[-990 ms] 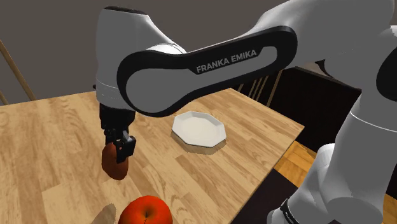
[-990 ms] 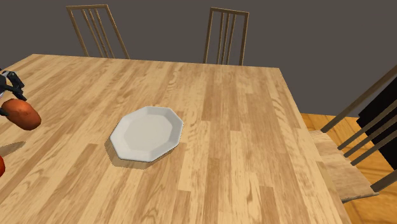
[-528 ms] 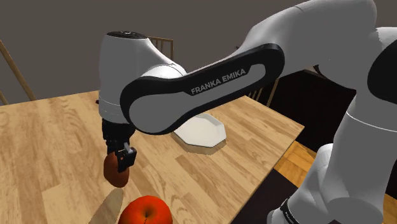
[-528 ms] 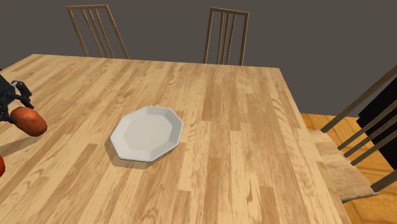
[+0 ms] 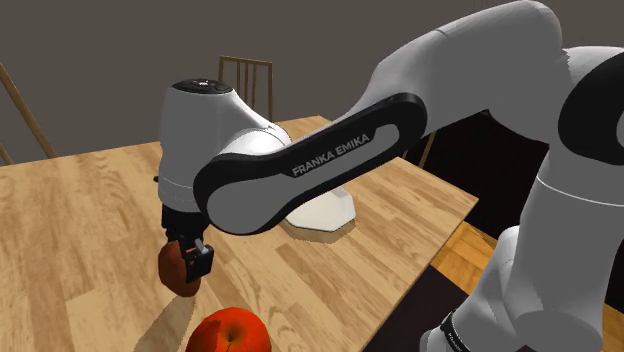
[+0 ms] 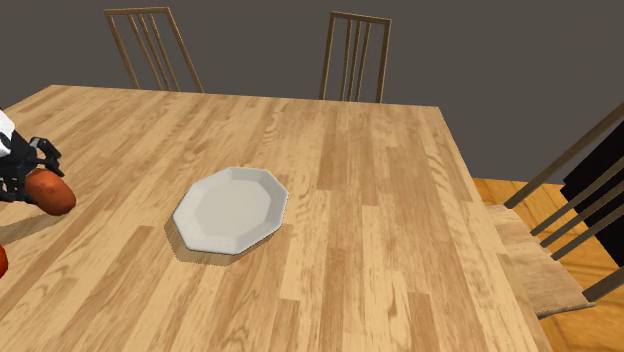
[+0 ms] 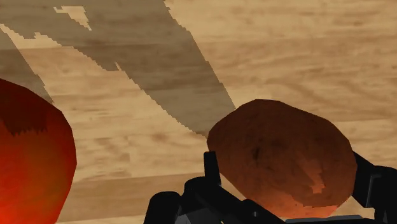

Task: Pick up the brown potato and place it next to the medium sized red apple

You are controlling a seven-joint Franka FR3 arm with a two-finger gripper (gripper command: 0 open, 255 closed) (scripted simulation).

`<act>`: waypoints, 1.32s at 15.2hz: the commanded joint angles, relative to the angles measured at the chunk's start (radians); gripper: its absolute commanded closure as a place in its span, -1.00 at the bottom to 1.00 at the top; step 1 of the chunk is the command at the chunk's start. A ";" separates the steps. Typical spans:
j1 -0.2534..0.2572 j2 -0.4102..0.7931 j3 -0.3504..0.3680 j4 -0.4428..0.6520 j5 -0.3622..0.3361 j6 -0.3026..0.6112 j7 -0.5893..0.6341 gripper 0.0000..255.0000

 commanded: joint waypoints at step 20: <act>-0.016 -0.057 0.010 0.011 0.036 -0.080 -0.022 -1.00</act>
